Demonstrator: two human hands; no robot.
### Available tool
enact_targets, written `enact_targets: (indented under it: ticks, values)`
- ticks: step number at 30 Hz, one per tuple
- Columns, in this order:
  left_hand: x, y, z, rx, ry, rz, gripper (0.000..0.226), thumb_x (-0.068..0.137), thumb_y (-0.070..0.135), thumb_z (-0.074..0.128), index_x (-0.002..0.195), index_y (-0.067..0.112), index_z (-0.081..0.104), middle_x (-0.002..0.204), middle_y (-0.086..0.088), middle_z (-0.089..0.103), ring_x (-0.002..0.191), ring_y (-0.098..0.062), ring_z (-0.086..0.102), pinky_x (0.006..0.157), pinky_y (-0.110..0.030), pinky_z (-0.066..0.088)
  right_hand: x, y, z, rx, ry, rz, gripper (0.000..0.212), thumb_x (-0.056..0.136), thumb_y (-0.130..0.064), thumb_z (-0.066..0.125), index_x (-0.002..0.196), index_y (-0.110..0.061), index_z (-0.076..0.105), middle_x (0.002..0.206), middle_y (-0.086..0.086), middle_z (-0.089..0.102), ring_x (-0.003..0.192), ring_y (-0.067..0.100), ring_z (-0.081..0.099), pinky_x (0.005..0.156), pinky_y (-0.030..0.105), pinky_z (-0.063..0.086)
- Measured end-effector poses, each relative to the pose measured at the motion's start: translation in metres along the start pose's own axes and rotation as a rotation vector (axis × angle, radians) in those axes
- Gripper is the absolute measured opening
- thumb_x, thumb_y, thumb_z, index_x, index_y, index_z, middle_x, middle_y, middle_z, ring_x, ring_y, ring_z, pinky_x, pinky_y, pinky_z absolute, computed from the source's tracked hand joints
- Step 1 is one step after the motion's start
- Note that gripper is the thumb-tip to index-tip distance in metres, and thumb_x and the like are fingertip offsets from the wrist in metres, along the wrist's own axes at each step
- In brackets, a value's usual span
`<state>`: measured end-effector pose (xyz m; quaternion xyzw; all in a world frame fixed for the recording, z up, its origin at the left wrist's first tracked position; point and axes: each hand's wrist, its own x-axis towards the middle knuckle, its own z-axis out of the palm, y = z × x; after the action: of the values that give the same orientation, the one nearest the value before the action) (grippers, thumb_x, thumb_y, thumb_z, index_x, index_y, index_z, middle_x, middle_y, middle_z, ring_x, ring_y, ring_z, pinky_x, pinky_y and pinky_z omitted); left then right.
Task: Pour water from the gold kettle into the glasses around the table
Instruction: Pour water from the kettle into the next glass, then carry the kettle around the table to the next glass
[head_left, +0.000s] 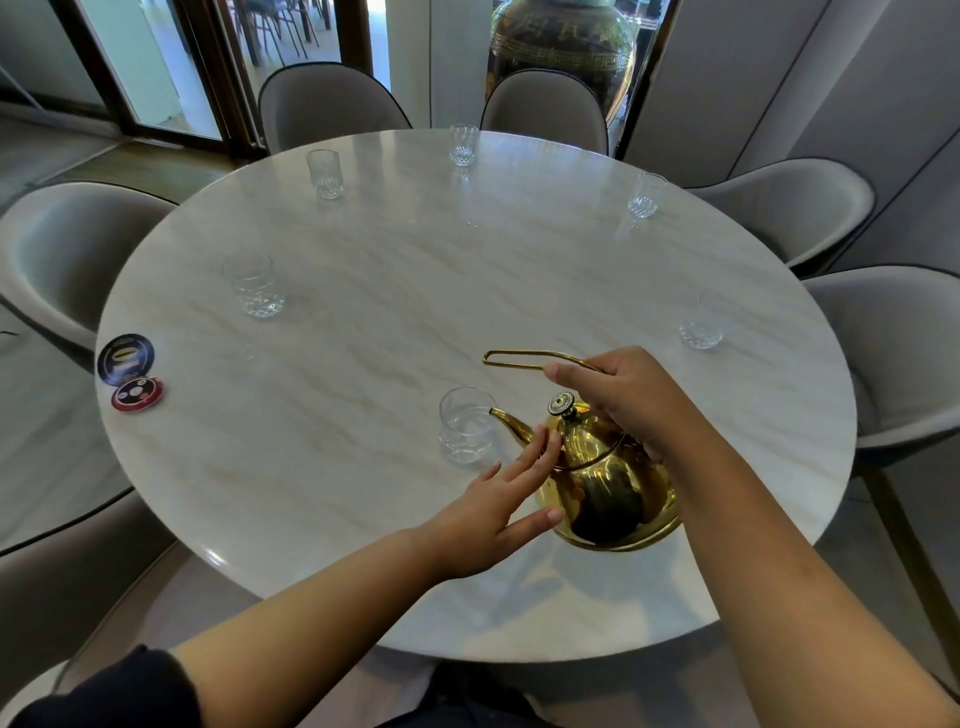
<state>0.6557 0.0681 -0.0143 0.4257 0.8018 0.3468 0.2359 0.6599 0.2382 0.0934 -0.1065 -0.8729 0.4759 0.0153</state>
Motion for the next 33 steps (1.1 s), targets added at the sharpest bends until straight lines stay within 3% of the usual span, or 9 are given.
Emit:
enact_targets:
  ticks: [4, 7, 16, 22, 29, 33]
  values:
    - [0.000, 0.000, 0.000, -0.001, 0.000, 0.011, 0.067, 0.096, 0.048, 0.035, 0.146, 0.037, -0.008, 0.155, 0.014, -0.018, 0.142, -0.001, 0.002, 0.119, -0.036, 0.009, -0.004, 0.008, 0.000, 0.031, 0.028, -0.009, 0.047, 0.083, -0.040, 0.066, 0.053, -0.012, 0.044, 0.044, -0.004, 0.034, 0.037, 0.007, 0.028, 0.048, 0.026, 0.029]
    - [0.000, -0.001, 0.001, 0.018, 0.003, 0.008, 0.067, 0.094, 0.050, 0.035, 0.145, 0.041, -0.007, 0.155, 0.015, -0.018, 0.144, -0.007, 0.003, 0.119, -0.036, 0.010, -0.009, 0.014, 0.000, 0.096, 0.067, -0.014, 0.048, 0.084, -0.037, 0.066, 0.048, -0.017, 0.041, 0.038, -0.012, 0.032, 0.035, 0.004, 0.028, 0.047, 0.024, 0.028]
    - [0.002, 0.005, 0.004, 0.106, 0.024, -0.035, 0.066, 0.093, 0.053, 0.036, 0.145, 0.045, -0.004, 0.156, 0.017, -0.013, 0.143, -0.013, 0.015, 0.117, -0.033, 0.011, -0.030, 0.048, 0.006, 0.534, 0.206, 0.046, 0.057, 0.083, -0.031, 0.069, 0.037, -0.024, 0.036, 0.039, -0.010, 0.027, 0.037, 0.009, 0.020, 0.046, 0.026, 0.021]
    - [-0.004, 0.014, 0.019, 0.139, 0.043, -0.068, 0.063, 0.093, 0.053, 0.036, 0.148, 0.036, 0.010, 0.158, 0.013, -0.006, 0.145, -0.012, 0.009, 0.119, -0.037, 0.002, -0.059, 0.071, 0.014, 0.719, 0.273, 0.032, 0.059, 0.087, -0.020, 0.063, 0.034, -0.022, 0.038, 0.037, -0.011, 0.028, 0.036, 0.006, 0.022, 0.041, 0.019, 0.023]
    - [-0.027, 0.041, 0.052, 0.130, 0.170, -0.051, 0.056, 0.092, 0.053, 0.041, 0.143, 0.037, 0.023, 0.157, 0.012, 0.012, 0.141, -0.011, 0.017, 0.118, -0.040, 0.015, -0.111, 0.078, 0.011, 0.826, 0.315, 0.015, 0.057, 0.087, -0.019, 0.061, 0.032, -0.022, 0.044, 0.034, -0.012, 0.033, 0.034, 0.003, 0.030, 0.042, 0.014, 0.033]
    - [-0.045, 0.055, 0.077, 0.109, 0.213, -0.019, 0.057, 0.088, 0.059, 0.036, 0.140, 0.047, 0.016, 0.154, 0.011, 0.019, 0.140, -0.012, 0.020, 0.116, -0.040, 0.022, -0.148, 0.076, 0.010, 0.871, 0.338, 0.016, 0.059, 0.088, -0.012, 0.059, 0.030, -0.020, 0.050, 0.032, -0.012, 0.036, 0.031, -0.001, 0.033, 0.039, 0.011, 0.032]
